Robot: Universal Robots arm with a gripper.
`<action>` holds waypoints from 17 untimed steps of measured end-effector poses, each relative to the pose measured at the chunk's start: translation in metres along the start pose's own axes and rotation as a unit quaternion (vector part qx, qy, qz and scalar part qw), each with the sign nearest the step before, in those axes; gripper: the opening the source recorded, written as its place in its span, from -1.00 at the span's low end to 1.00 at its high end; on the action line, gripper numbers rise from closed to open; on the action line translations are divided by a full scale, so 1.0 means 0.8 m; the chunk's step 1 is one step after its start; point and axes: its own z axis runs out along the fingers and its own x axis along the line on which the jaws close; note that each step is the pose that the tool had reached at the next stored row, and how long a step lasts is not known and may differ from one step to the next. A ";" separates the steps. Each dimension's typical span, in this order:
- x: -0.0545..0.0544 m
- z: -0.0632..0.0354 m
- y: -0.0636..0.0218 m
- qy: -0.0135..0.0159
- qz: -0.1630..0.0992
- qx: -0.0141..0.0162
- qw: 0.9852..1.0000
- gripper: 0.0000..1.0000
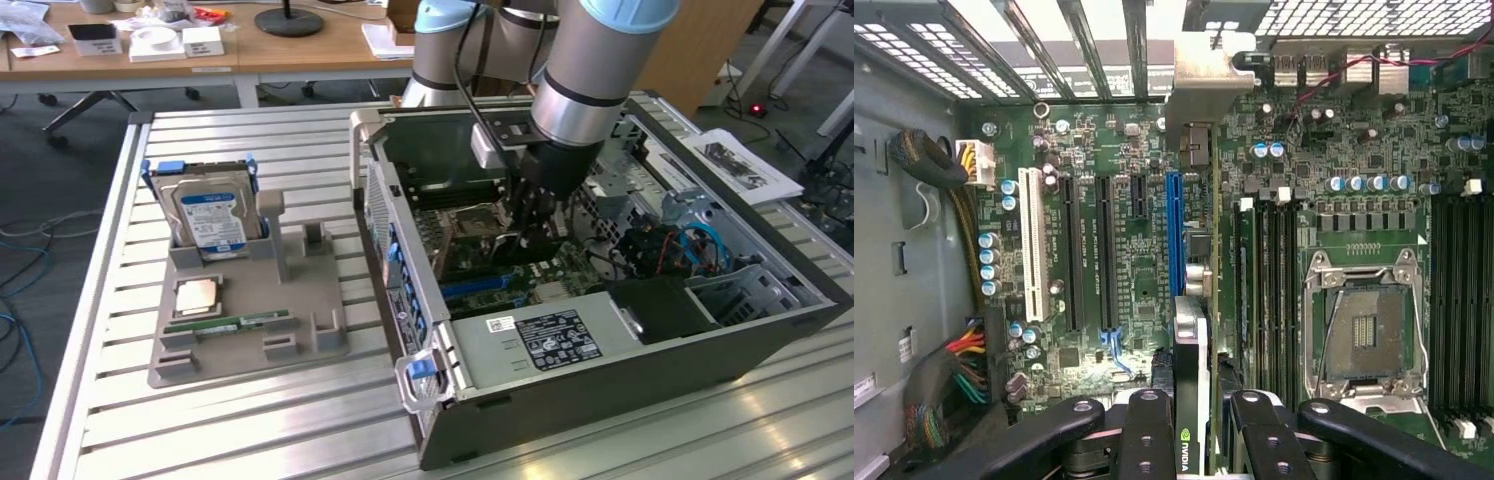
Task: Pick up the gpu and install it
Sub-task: 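Insert the gpu into the slot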
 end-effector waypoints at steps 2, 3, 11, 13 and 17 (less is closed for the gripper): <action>0.000 0.000 0.002 0.000 0.000 0.000 1.000 -0.47; 0.000 0.000 0.003 0.000 0.000 0.000 1.000 -0.47; 0.002 0.000 0.004 0.000 -0.002 0.000 1.000 -0.47; 0.002 0.000 0.004 0.000 -0.002 0.000 1.000 -0.47; 0.002 0.000 0.004 0.000 -0.002 0.000 1.000 -0.47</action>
